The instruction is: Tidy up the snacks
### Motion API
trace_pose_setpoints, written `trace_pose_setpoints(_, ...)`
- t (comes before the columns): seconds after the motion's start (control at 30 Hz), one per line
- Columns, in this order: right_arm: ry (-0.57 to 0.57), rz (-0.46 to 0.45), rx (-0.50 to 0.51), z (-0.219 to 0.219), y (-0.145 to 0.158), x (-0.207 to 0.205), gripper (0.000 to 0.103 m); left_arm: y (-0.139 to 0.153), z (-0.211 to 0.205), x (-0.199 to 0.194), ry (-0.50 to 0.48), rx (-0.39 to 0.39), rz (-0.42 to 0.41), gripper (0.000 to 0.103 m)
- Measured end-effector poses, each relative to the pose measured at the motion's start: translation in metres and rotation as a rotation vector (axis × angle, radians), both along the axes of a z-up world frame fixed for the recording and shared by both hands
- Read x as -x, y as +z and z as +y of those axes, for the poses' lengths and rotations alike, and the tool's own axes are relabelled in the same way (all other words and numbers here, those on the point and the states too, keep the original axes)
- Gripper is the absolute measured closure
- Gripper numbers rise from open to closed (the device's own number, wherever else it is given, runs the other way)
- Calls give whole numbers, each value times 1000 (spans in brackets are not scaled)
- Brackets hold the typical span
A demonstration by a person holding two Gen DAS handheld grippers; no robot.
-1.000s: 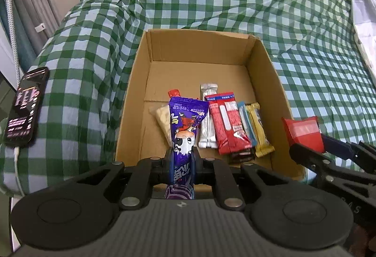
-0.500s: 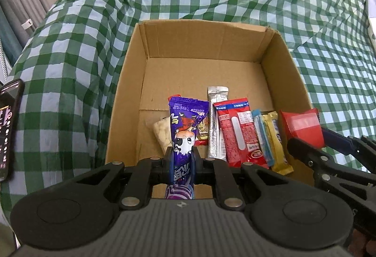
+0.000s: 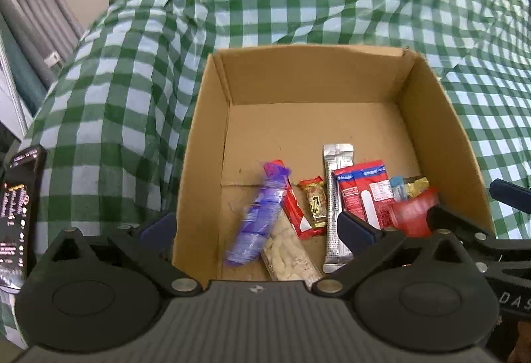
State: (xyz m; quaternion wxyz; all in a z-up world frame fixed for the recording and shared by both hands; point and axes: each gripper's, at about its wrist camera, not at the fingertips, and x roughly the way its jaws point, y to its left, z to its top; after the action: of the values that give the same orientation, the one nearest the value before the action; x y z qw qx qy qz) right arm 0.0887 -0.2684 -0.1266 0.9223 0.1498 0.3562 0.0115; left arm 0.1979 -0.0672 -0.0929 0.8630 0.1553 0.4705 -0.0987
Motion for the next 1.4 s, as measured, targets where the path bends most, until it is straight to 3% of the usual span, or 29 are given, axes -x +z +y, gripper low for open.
trace_pose_setpoints(0.13,-10,28,18,2,0,14,5,-1,8,12,13,-1,52,0)
trace_pose_setpoints(0.33,-20,45,24,18,7,58,3,11,25,55,41,36,50,0)
trace_pose_setpoints(0.53,-48,5,75,38,23,106,1,26,33,112,26,0,-15,0)
trace_pose_setpoints(0.8,-32,-65,124,58,42,150,1,33,48,167,48,20,-85,0)
trace_pose_setpoints(1.1,-29,-141,160,66,60,180,1,49,54,195,42,21,-146,0)
trace_pose_setpoints(1.4,-22,-163,173,72,65,190,1,54,56,203,46,23,-162,0)
